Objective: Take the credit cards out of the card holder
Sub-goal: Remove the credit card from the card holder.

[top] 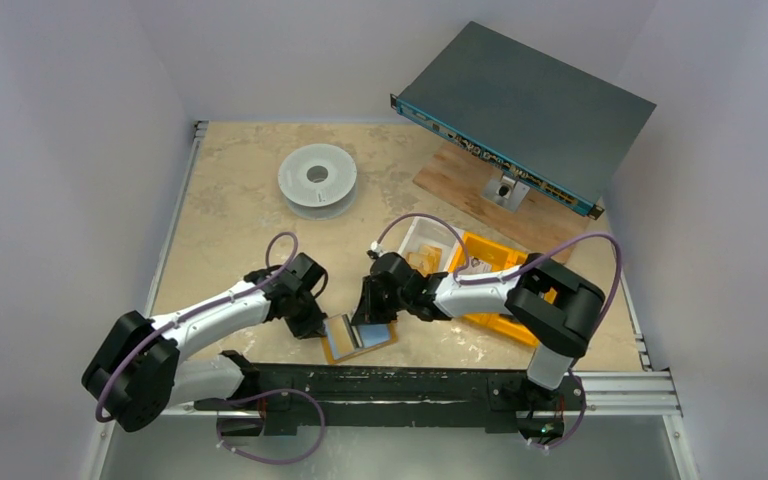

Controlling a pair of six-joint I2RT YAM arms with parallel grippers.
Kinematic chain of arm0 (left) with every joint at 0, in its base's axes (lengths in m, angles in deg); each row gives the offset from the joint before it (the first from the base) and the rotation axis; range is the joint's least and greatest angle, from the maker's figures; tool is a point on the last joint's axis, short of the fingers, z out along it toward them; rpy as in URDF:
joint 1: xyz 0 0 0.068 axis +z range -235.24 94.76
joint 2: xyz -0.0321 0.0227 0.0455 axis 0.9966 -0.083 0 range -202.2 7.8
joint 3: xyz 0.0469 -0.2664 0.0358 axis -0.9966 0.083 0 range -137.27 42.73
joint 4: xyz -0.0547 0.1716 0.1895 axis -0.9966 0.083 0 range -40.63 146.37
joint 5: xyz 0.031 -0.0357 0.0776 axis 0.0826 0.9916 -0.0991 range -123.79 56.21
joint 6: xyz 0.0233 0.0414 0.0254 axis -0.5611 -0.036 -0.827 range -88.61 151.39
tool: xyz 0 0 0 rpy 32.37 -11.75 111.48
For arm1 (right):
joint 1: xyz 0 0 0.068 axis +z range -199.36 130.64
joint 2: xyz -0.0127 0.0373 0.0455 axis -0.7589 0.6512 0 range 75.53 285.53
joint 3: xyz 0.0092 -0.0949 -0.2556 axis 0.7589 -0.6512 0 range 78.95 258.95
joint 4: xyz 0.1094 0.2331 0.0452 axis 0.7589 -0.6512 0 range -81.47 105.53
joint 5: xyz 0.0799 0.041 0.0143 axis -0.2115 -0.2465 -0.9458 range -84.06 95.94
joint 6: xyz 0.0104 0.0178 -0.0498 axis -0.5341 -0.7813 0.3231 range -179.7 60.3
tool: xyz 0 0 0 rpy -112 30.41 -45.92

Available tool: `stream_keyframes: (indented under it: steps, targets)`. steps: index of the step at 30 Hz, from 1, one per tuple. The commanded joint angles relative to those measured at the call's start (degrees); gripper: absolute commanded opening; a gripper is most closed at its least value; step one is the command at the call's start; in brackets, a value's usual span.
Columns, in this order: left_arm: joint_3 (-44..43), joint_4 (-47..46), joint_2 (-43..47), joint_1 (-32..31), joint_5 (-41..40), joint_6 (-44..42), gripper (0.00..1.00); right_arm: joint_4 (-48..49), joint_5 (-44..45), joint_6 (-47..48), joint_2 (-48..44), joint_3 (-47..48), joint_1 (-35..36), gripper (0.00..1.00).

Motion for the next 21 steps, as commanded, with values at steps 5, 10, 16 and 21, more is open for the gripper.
stream_keyframes:
  steps: [5,10,16,21]
  targets:
    - [0.4,2.5,-1.8,0.5,-4.0,-2.0,0.0,-2.4,4.4,1.3,-4.4,-1.6,-0.4,0.0]
    - [0.4,2.9,-1.4,0.5,-4.1,-2.1,0.0,-3.8,5.3,1.5,-5.4,-2.1,-0.7,0.0]
    - [-1.6,1.7,0.5,0.5,-2.7,-6.2,0.0,-1.7,3.1,2.4,-5.5,-3.1,-0.7,0.23]
    - [-5.2,0.5,2.1,0.5,0.5,-11.5,0.0,-0.8,1.8,3.0,-5.1,-2.8,-0.7,0.34]
